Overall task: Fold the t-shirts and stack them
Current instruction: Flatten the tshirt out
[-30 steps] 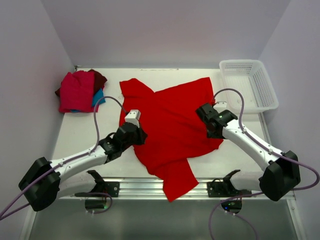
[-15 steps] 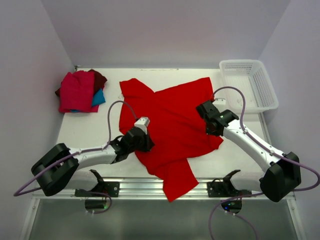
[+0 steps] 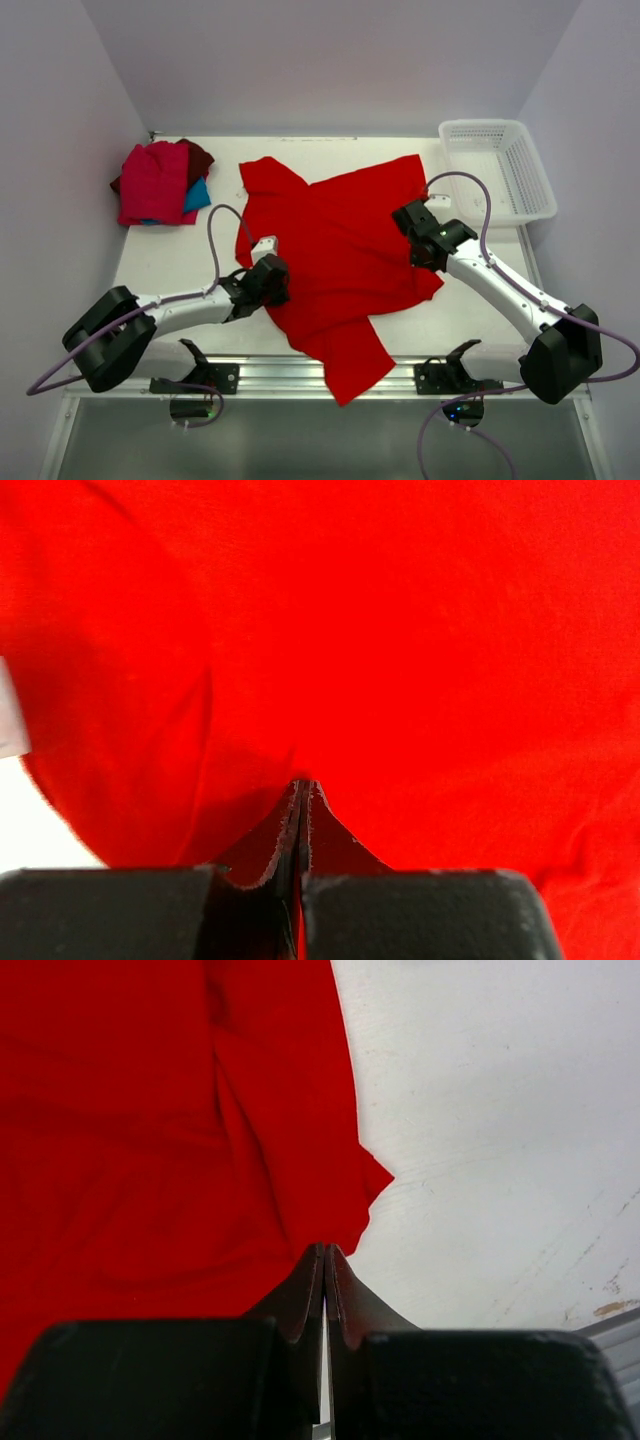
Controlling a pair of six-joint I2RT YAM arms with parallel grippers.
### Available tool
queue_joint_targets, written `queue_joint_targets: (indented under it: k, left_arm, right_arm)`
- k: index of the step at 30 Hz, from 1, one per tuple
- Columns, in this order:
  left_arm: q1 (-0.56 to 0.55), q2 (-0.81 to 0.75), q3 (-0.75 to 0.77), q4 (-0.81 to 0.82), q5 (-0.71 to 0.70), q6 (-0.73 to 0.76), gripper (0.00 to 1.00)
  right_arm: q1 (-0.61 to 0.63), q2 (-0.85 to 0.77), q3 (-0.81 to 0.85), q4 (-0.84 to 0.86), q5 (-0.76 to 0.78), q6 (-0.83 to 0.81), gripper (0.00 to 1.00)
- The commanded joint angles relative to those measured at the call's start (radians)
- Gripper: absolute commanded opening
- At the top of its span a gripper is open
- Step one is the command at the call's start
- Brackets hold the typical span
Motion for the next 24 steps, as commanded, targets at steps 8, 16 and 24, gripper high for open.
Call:
queue_joint_targets:
  k: [8,16,24]
  left_arm:
    - [0.312,-0.039,-0.006,-0.176,-0.049,0.079,0.00]
    - [0.468,0.059,0.117,-0.138,0.015,0.188,0.00]
    - [0.468,0.059,0.080,-0.070,0.095,0.211,0.00]
  right_arm:
    - [0.000,0.023,-0.042,0.082,0.016,-0.004,0.00]
    - [-0.004,0.090,-0.141,0.253,-0.171,-0.018,0.11]
    - [0.069,0.037,-0.337,0.648,-0.733,0.013,0.36]
